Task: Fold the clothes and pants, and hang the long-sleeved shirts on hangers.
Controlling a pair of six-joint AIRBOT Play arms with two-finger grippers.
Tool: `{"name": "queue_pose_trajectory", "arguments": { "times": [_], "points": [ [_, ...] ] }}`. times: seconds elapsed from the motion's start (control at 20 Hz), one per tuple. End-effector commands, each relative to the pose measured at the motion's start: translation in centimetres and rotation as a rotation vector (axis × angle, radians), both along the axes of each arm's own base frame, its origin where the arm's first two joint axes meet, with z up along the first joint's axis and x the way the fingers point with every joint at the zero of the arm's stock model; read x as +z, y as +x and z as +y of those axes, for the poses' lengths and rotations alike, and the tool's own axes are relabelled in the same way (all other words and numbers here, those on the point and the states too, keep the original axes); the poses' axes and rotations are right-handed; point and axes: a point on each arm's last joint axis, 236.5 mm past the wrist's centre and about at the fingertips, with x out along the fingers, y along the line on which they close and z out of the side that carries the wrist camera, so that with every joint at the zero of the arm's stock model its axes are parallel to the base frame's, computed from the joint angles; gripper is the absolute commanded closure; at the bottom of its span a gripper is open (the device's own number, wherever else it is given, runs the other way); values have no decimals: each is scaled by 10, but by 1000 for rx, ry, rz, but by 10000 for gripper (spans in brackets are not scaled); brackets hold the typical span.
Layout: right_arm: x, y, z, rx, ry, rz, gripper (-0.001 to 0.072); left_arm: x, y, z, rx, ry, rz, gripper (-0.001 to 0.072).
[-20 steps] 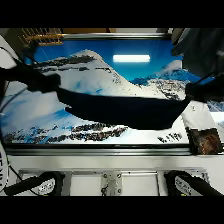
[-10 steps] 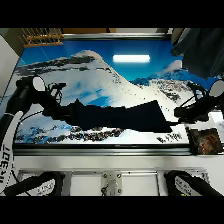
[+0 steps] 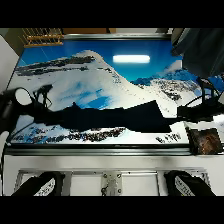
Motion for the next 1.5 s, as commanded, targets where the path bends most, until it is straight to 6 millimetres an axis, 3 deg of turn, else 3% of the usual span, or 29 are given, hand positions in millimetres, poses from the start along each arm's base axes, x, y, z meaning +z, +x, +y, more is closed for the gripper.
{"name": "queue_pose_trajectory", "arguments": {
  "times": [0.0,0.05,0.1,0.15,0.2,0.35,0.45,0.75,1.0,1.05,1.1,1.15,1.3,1.45],
  "points": [
    [-3,-7,3,-8,10,12,704,-42,-66,-6,-55,5,161,696],
    [-3,-6,3,-8,11,9,704,-49,-75,-9,-69,7,169,696],
    [-3,-6,3,-8,10,10,704,-53,-78,-11,-77,7,161,636],
    [-3,-6,3,-8,10,10,704,-53,-77,-12,-83,7,140,354],
    [-3,-6,3,-8,10,10,704,-48,-71,-14,-83,6,109,149],
    [-3,-6,3,-7,11,10,703,-28,-31,-20,-2,-16,-66,141],
    [-3,-6,3,-7,11,11,703,-27,-12,-35,39,-85,-144,141],
    [-3,-6,3,-8,11,11,703,-79,13,-71,204,-240,-88,140],
    [-3,-6,3,-7,10,11,703,-94,28,-99,163,-296,7,142],
    [-3,-6,3,-8,10,10,703,-94,29,-102,151,-299,31,249],
    [-3,-6,3,-8,10,10,703,-89,32,-106,139,-309,46,565],
    [-3,-6,3,-8,10,10,704,-78,40,-110,121,-325,37,697],
    [-3,-5,2,-8,10,8,703,-9,89,-120,23,-369,-143,697],
    [-3,-5,3,-8,10,8,704,90,171,-116,51,-403,-507,697]
  ]
}}
